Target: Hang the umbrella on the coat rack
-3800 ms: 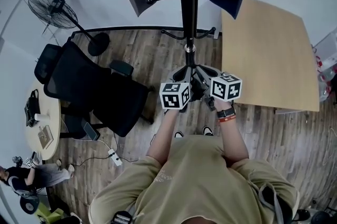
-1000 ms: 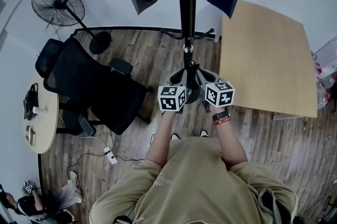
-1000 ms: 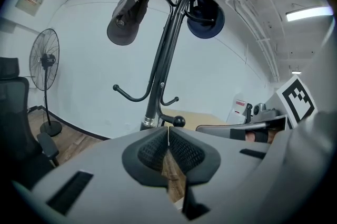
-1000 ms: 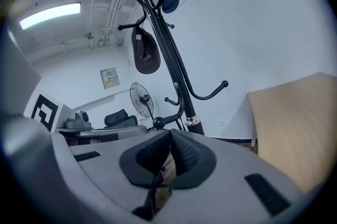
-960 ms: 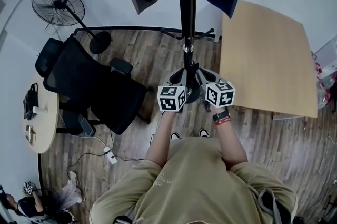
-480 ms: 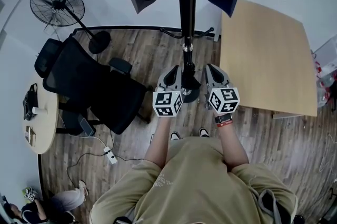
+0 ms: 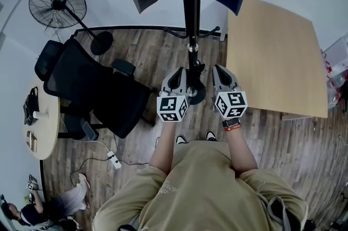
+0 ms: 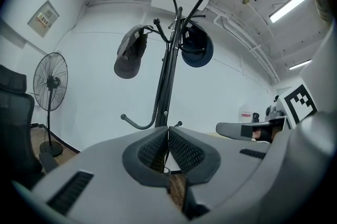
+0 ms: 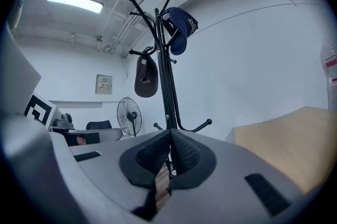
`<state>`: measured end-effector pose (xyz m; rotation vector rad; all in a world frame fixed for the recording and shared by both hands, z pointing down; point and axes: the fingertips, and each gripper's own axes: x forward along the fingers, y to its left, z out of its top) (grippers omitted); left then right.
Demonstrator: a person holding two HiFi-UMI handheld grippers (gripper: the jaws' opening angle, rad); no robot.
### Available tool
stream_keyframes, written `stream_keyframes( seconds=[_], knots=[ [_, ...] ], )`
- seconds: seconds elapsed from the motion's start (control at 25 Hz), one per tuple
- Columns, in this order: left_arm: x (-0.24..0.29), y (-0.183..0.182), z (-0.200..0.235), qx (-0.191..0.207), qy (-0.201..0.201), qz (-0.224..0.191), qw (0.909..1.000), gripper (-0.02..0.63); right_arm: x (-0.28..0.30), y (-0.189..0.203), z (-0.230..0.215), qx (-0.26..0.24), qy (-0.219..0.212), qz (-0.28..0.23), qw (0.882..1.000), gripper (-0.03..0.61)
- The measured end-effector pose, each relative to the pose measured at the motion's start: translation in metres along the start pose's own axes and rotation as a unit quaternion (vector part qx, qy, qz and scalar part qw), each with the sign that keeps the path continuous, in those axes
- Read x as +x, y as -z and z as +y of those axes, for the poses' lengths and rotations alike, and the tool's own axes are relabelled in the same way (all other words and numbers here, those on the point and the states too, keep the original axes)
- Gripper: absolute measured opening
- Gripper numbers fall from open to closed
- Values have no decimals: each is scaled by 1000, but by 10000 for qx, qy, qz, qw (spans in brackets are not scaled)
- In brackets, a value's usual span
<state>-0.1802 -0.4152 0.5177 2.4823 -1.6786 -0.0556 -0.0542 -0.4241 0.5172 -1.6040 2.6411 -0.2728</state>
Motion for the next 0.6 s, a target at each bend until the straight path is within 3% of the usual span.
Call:
stream_keyframes(
  seconds=[0.6],
  knots=[
    [3,12,-2,51,1,277,9996,25,7,7,-1,136,-148,173,9996,14]
  ],
)
